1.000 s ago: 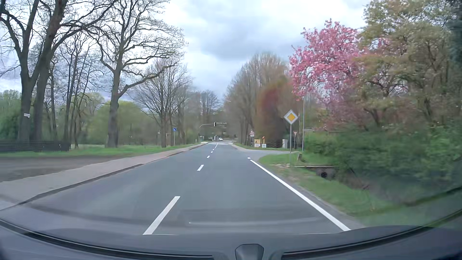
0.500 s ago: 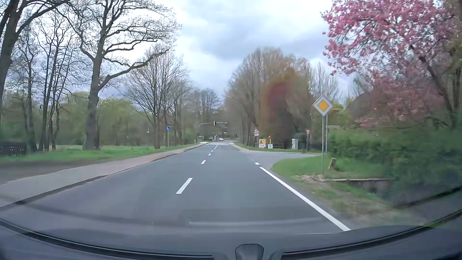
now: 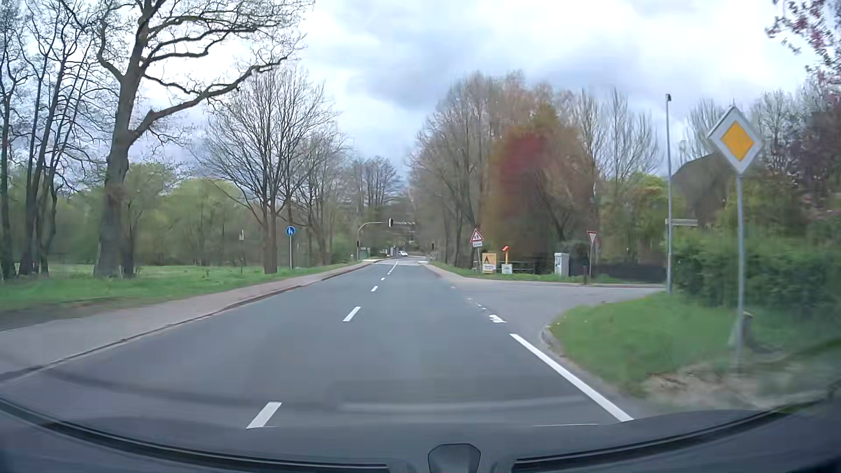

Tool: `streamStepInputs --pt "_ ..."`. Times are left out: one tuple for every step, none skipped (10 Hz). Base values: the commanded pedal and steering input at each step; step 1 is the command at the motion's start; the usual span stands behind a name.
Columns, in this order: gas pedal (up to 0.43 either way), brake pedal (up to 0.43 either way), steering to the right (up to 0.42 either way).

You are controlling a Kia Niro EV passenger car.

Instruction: Follow the waypoints while adhering to traffic rules and regulations

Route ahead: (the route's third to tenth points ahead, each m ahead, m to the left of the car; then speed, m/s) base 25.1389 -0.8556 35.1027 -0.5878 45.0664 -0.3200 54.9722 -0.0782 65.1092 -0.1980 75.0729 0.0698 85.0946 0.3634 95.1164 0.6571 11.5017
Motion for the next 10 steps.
streamStepInputs --pt "0.059 0.000 -0.004" --pt "0.059 0.000 -0.004" --pt "0.059 0.000 -0.004" --pt "0.059 0.000 -0.004" --pt "0.059 0.000 -0.004" --pt "0.059 0.000 -0.004" --pt "0.059 0.000 -0.004" --pt "0.059 0.000 -0.004" --pt "0.059 0.000 -0.005" --pt "0.059 0.000 -0.005"
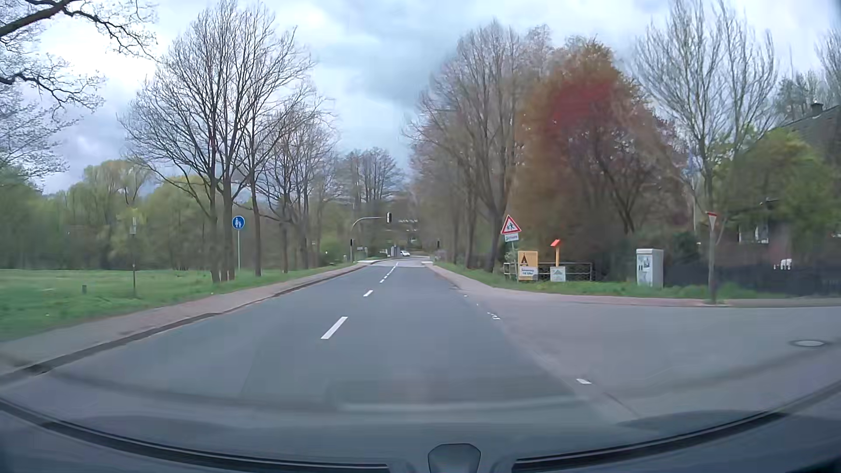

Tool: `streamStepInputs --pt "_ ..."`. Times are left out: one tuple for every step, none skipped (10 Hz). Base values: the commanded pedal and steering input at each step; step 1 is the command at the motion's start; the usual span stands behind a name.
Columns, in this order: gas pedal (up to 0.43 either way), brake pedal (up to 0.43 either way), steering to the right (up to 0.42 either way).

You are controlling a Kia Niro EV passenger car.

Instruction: Follow the waypoints while adhering to traffic rules and regulations

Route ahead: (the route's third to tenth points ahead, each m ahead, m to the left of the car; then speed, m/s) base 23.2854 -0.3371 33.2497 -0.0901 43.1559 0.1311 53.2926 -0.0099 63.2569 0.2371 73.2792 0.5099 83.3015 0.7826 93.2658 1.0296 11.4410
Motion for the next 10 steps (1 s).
streamStepInputs --pt "0.059 0.000 -0.005" --pt "0.059 0.000 -0.005" --pt "0.059 0.000 -0.005" --pt "0.059 0.000 -0.005" --pt "0.059 0.000 -0.005" --pt "0.059 0.000 -0.005" --pt "0.059 0.000 -0.006" --pt "0.059 0.000 -0.005" --pt "0.059 0.000 -0.005" --pt "0.059 0.000 -0.005"
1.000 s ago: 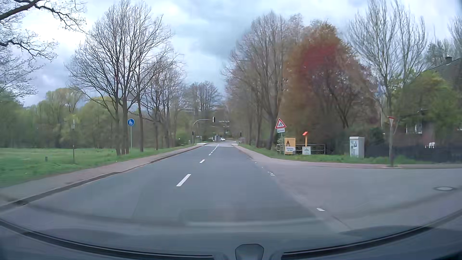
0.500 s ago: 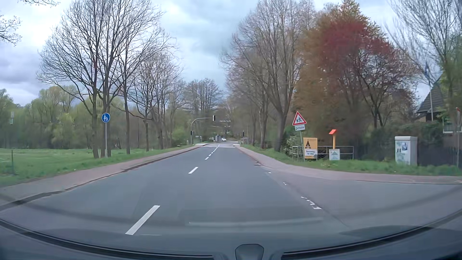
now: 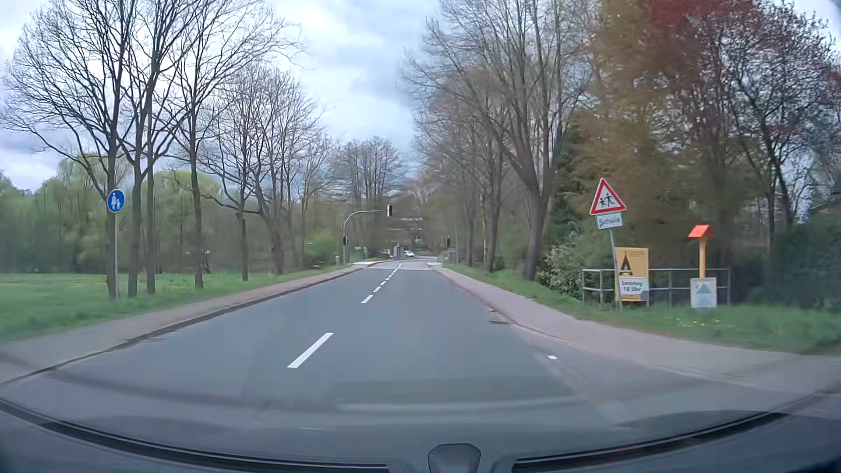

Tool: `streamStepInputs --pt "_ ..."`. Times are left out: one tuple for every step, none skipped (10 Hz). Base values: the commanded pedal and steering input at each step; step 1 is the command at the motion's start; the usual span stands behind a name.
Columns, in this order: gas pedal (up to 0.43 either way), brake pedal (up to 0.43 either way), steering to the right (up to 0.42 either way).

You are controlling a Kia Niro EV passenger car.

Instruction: Follow the waypoints while adhering to traffic rules and regulations

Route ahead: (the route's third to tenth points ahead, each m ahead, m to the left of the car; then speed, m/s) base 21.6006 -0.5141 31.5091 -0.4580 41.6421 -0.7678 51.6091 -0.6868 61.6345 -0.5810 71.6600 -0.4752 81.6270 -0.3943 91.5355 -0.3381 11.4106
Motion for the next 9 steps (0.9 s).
streamStepInputs --pt "0.059 0.000 -0.005" --pt "0.059 0.000 -0.005" --pt "0.067 0.000 -0.005" --pt "0.067 0.000 -0.005" --pt "0.067 0.000 -0.004" --pt "0.067 0.000 -0.004" --pt "0.079 0.000 -0.003" --pt "0.079 0.000 -0.003" --pt "0.079 0.000 -0.003"
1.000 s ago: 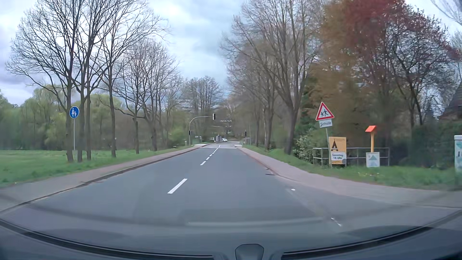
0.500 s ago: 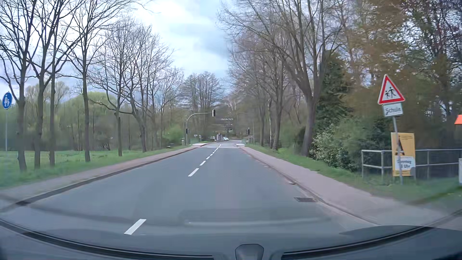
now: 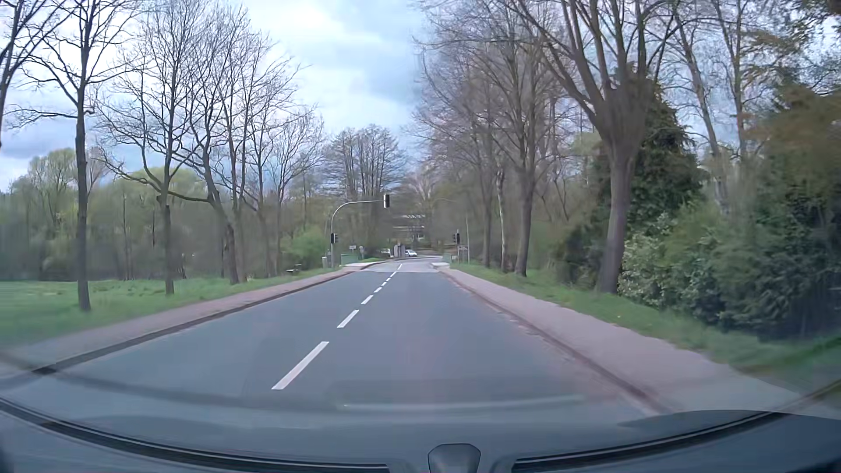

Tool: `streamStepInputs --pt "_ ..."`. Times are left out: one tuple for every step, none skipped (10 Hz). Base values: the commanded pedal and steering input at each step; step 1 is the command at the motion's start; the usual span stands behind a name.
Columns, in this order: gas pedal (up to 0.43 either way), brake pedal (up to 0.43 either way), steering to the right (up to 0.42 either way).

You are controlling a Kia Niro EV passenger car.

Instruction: Follow the waypoints while adhering to traffic rules and regulations

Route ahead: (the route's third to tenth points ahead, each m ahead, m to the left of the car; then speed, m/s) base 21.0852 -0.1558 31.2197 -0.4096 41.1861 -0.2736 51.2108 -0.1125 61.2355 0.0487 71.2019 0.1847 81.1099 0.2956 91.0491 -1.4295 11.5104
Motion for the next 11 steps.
streamStepInputs --pt "0.079 0.000 -0.003" --pt "0.079 0.000 -0.003" --pt "0.079 0.000 -0.002" --pt "0.079 0.000 -0.003" --pt "0.079 0.000 -0.003" --pt "0.079 0.000 -0.002" --pt "0.079 0.000 -0.002" --pt "0.079 0.000 -0.002" --pt "0.079 0.000 -0.003" --pt "0.079 0.000 -0.003" --pt "0.079 0.000 -0.004"
